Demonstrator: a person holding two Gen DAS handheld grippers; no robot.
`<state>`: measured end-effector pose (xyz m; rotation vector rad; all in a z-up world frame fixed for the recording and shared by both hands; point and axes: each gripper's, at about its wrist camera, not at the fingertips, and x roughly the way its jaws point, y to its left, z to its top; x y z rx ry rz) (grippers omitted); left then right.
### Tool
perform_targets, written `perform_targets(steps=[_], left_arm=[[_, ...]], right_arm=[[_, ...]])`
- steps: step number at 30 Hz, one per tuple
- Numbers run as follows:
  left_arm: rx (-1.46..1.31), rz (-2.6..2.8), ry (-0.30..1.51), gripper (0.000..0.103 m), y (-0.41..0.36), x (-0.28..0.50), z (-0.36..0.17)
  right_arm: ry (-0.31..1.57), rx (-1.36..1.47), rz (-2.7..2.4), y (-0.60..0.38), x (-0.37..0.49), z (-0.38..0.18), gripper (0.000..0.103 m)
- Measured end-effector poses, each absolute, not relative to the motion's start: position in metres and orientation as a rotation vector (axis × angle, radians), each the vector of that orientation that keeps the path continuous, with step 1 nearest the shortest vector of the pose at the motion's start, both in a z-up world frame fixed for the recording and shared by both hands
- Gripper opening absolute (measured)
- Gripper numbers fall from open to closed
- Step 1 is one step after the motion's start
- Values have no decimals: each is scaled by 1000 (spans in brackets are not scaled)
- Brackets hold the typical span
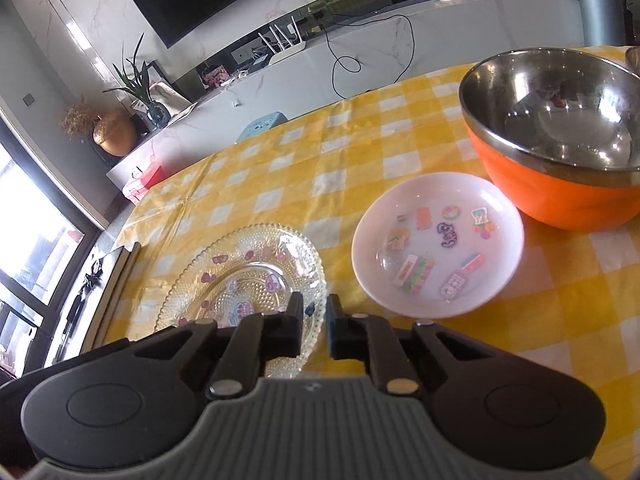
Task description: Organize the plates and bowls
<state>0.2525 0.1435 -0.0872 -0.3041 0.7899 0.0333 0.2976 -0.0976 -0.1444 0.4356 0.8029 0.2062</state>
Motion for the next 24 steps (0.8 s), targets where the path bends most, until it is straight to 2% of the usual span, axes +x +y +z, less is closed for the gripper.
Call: perform_targets(steps=[13,24], left_arm=[[-295,1,764,20,141,220,-64],[-313,-48,694,20,119,151,-17]], right_arm=[[772,430,244,-110,277,-121,7],[699,455,267,-143,206,-78,7]])
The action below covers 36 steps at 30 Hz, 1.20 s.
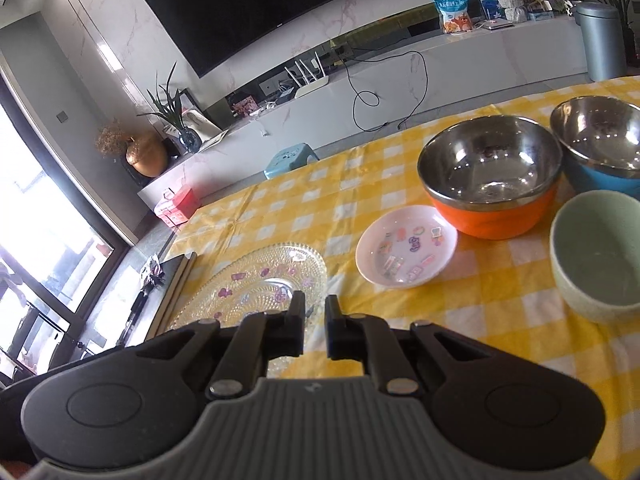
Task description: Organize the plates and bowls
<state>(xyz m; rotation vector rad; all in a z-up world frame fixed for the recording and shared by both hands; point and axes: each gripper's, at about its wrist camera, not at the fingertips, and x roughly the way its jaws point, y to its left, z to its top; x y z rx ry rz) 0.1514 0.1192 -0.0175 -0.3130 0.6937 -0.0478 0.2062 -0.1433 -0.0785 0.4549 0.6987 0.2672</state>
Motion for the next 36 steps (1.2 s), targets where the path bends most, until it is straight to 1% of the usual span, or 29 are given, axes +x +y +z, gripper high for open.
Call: perform_targets(steps=[7,16,24,36], left_arm=[[-365,-80,703,20,109,101,-17],[-351,-101,754,20,93,76,-38],[-350,-67,768,20,98,71,-56],[-305,-43,778,19,93,77,-69]], right_arm=[[715,457,267,-169,146,-73,8],[776,494,245,-196,98,-101,8],[781,445,260,-186,99,-115,8],[781,354,257,-175,111,-124,9]])
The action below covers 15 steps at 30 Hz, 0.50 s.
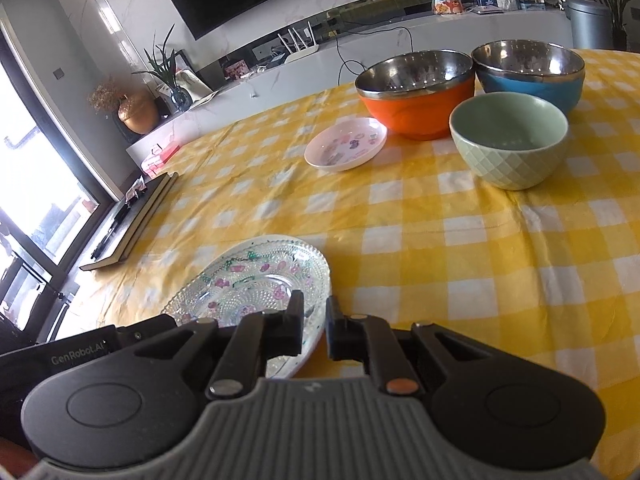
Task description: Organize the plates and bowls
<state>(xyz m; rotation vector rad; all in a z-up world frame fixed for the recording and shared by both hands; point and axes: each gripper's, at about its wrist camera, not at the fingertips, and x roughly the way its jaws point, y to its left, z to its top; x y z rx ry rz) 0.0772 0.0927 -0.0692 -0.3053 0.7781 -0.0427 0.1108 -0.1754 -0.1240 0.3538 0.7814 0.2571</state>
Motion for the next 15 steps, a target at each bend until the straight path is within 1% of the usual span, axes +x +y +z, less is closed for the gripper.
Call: perform_targets(steps=[15], left_arm=[[-253,-17,777,19,85,84,-74]], right_arm=[[764,206,242,-161,117,-132,9]])
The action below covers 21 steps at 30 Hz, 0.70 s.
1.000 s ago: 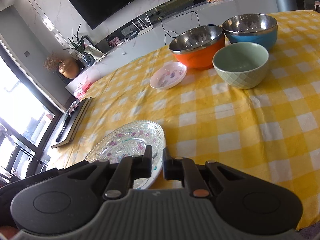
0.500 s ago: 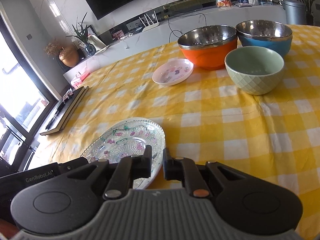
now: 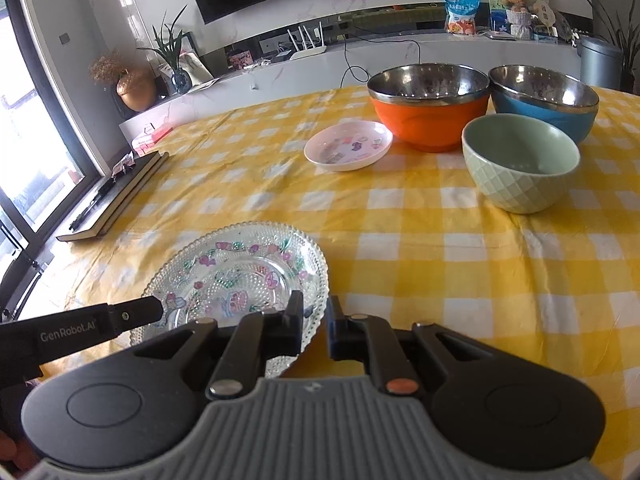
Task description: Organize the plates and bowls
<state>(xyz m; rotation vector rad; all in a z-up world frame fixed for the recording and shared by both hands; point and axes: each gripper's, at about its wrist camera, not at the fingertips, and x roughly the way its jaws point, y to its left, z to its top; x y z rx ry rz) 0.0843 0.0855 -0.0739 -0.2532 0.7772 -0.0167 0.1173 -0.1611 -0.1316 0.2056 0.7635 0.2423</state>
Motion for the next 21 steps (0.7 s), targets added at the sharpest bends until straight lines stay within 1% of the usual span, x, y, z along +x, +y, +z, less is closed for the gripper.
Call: perform_targets(steps=[12,21], left_arm=[[-161,-7,764,19,76,83,-74],[-132,14,761,18,75,82,-73]], right_arm=[[696,-10,226,-141,113,-132,9],[679,-70,229,-134,112,-134,9]])
